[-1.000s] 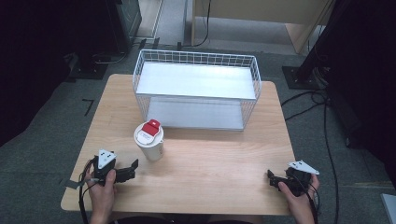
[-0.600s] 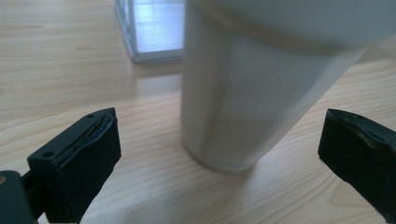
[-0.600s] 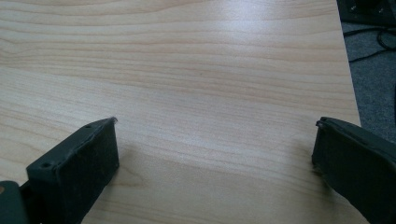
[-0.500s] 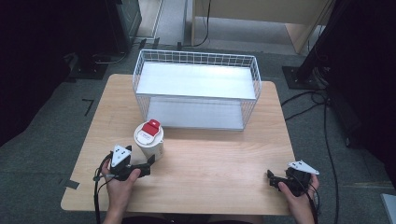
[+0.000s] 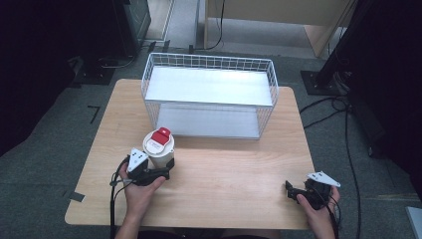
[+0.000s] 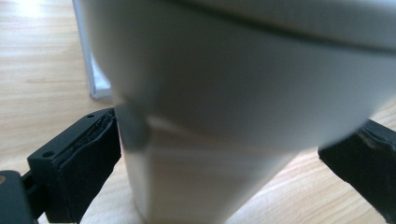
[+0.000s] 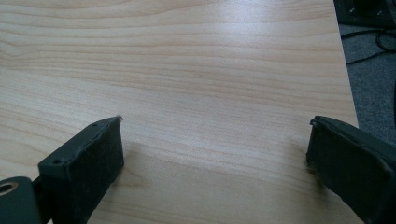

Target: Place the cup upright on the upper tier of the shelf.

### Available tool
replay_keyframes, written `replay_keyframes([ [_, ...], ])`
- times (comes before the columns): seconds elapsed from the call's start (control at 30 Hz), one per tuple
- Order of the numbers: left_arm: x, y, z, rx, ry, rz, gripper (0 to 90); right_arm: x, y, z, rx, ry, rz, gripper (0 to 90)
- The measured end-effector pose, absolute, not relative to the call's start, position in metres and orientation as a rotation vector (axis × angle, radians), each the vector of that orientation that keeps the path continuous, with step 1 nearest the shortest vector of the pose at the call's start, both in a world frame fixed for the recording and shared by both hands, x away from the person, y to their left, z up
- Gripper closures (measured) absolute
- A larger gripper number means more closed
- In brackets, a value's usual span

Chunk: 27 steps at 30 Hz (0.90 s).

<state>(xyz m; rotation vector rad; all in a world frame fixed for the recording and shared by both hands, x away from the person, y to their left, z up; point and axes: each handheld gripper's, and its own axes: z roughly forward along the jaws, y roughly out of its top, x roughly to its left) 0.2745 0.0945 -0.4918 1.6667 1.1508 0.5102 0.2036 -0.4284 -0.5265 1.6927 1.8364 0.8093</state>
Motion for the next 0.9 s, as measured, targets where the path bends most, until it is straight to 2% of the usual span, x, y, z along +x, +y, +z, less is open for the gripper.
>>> replay_keyframes([
  [0.3,0.286,0.088,-0.495,1.659,1.143,0.539,0.6,0.203,-0.428,-0.526,1.698,1.829,0.812,5.0],
  [0.5,0.287,0.086,-0.493,1.624,1.117,0.599,7.1,0.203,-0.428,-0.526,1.701,1.825,0.813,5.4],
  [0.67,0.287,0.087,-0.493,1.621,1.106,0.615,7.9,0.203,-0.428,-0.526,1.7,1.825,0.814,6.2],
  [0.9,0.283,0.084,-0.483,1.582,1.039,0.592,8.5,0.203,-0.428,-0.526,1.699,1.826,0.818,6.4],
])
